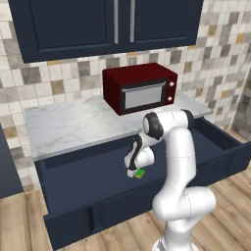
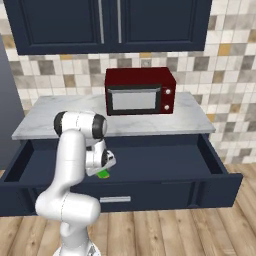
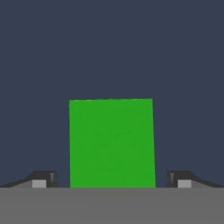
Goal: Restock the sink supplies by placing the sponge and soap dispenser on the counter and next to the sink. Make sure the soap dispenser is upright.
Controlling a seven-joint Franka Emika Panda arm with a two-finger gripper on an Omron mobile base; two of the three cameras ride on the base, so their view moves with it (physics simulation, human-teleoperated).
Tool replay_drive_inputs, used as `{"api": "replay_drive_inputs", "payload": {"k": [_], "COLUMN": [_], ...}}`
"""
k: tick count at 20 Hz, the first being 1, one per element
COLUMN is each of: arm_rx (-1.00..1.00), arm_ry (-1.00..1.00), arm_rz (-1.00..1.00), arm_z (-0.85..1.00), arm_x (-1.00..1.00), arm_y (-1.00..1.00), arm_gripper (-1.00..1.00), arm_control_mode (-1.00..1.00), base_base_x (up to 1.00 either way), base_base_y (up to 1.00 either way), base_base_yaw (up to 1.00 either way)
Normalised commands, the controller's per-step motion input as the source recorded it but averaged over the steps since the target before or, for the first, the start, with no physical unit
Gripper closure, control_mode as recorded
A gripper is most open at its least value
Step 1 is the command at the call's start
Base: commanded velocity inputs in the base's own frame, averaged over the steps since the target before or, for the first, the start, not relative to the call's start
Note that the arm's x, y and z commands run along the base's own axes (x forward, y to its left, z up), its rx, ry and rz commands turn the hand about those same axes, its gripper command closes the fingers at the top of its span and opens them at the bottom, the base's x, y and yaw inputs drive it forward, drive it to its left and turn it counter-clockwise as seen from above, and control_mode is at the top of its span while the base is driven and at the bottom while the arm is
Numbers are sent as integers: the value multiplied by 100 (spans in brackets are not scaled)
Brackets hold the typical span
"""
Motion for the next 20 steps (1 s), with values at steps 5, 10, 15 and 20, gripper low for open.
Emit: {"api": "replay_drive_inputs", "payload": {"k": [5,10,15,20], "arm_rx": [0,0,0,0], "arm_ry": [0,0,2,0], "arm_rz": [3,2,0,0], "arm_z": [-31,-37,-32,3], "arm_x": [10,3,-12,-12], "arm_y": [10,13,1,0], "arm_gripper": [-100,-100,100,100], "arm_control_mode": [-100,-100,-100,-100], "base_base_x": [0,0,0,0], "base_base_y": [0,0,0,0], "base_base_yaw": [0,0,0,0]}}
